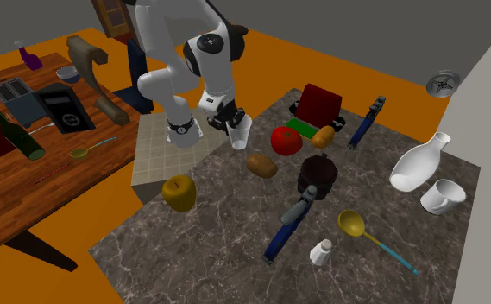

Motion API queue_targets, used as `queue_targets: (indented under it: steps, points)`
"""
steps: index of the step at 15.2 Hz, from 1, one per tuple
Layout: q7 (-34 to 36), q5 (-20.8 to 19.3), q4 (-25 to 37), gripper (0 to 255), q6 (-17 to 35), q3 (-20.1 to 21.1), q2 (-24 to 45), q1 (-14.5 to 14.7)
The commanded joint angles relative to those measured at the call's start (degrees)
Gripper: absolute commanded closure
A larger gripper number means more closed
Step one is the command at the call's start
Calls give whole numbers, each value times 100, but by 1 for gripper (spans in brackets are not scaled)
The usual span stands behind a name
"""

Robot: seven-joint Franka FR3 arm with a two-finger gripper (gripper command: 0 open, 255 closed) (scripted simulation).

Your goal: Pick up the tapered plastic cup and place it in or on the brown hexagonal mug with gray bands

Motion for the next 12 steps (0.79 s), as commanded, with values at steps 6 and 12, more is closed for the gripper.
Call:
queue_targets:
  steps: [6,12]
  points:
    - [84,-104,443,255,-587,-97,-147,-30]
    - [150,-184,858,255,-1063,-177,-212,-54]
